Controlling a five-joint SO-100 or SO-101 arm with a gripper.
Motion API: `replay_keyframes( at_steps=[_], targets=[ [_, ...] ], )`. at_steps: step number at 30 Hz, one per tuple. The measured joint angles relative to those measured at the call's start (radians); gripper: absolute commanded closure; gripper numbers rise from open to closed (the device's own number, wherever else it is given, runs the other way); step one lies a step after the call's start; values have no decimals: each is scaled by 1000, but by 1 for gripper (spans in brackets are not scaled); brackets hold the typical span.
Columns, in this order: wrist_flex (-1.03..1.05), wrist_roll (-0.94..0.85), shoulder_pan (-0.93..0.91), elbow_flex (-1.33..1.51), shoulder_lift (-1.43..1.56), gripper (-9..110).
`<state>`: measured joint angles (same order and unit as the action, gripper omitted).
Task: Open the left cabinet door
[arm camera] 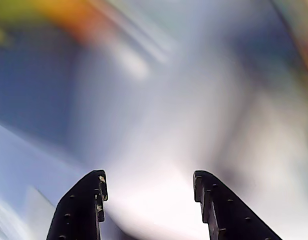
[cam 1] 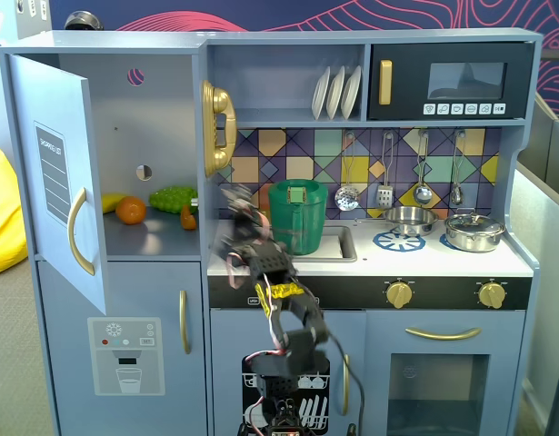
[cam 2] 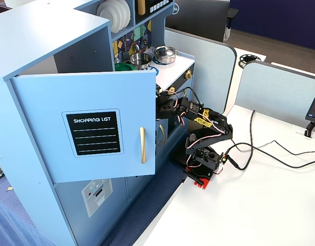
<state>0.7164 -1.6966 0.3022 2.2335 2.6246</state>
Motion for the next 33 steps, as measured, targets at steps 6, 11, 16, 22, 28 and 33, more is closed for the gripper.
replay_keyframes(
  at_steps=[6,11,16,22,28,33],
  targets=[
    [423,114,-258,322,230,89],
    [545,230,-272,532,341,90],
    [546,272,-285,693,413,91],
    [541,310,-282,761,440,95],
    [584,298,-282,762,497,99],
    [614,279,-282,761,552,101]
  ],
)
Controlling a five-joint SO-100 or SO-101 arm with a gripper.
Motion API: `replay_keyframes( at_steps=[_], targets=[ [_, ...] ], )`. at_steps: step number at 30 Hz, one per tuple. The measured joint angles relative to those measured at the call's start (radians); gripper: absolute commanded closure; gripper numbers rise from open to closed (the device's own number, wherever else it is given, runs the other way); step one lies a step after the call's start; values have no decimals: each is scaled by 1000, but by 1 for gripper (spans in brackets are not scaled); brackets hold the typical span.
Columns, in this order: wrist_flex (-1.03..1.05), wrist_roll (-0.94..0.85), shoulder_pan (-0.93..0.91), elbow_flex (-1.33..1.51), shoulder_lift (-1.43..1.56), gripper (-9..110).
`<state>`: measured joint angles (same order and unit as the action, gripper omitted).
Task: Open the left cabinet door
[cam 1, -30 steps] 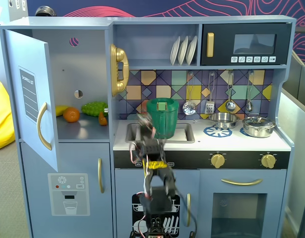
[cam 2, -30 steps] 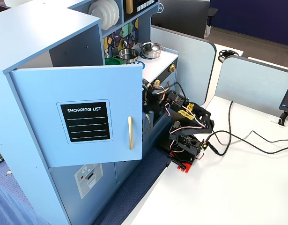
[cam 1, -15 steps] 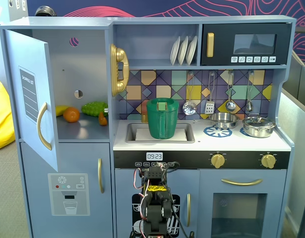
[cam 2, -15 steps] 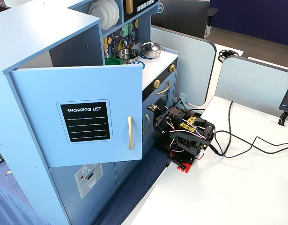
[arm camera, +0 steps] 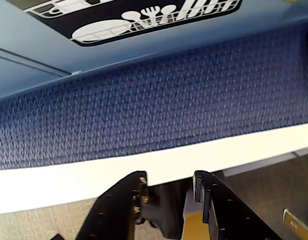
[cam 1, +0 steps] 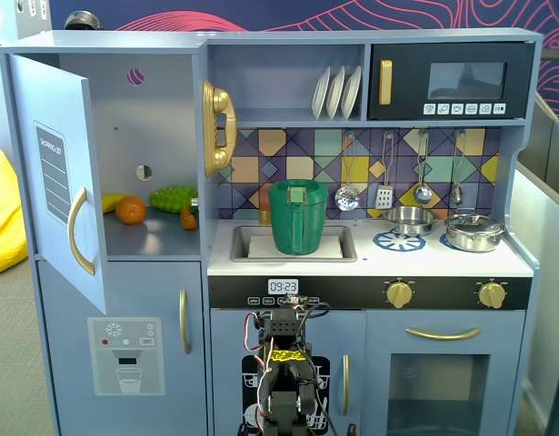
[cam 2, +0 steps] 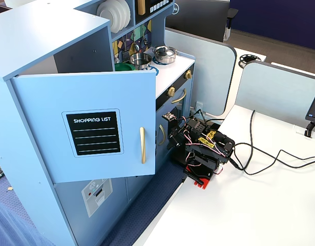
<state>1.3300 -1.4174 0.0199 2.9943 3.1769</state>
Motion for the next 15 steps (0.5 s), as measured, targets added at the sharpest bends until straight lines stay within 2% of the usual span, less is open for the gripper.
replay_keyframes(
  at_steps=[3,15],
  targets=[
    [2,-9,0,0,6,97],
    [14,-92,0,0,8,96]
  ],
)
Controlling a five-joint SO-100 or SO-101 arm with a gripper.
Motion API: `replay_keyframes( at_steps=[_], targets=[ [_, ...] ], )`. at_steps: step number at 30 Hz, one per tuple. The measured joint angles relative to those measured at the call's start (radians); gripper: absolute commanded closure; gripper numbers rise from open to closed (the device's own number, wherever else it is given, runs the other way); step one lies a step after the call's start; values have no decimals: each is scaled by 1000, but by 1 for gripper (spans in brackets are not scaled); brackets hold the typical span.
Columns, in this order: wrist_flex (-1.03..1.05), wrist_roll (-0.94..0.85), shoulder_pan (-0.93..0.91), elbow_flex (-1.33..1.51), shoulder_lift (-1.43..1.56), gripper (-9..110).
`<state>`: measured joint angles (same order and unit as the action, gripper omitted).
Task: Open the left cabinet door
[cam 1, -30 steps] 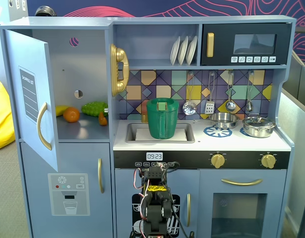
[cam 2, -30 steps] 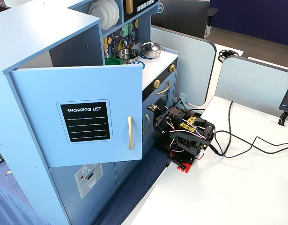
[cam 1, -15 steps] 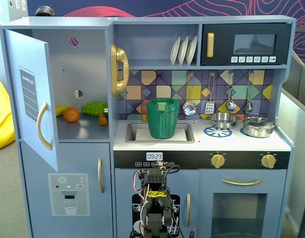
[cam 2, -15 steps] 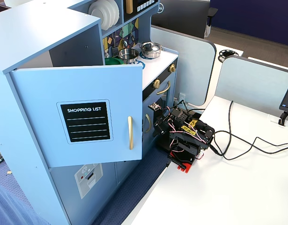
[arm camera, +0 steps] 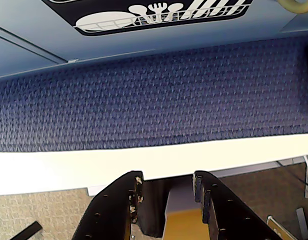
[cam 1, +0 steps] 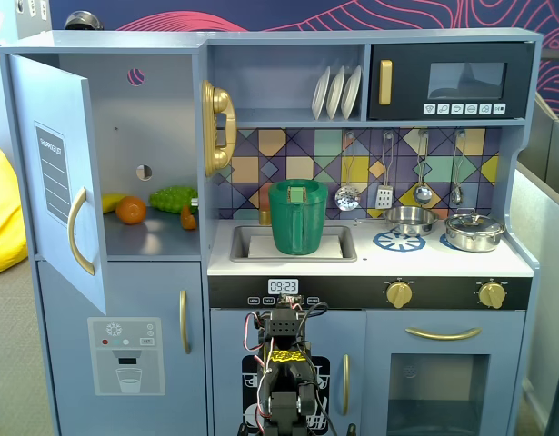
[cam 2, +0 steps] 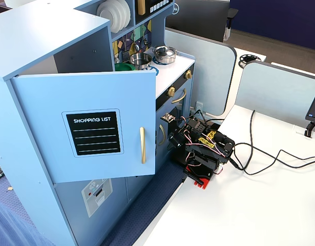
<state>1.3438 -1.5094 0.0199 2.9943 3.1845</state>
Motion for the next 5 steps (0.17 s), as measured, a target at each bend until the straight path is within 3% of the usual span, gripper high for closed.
replay_keyframes(
  at_steps=[5],
  targets=[
    [0,-5,0,0,0,96]
  ],
)
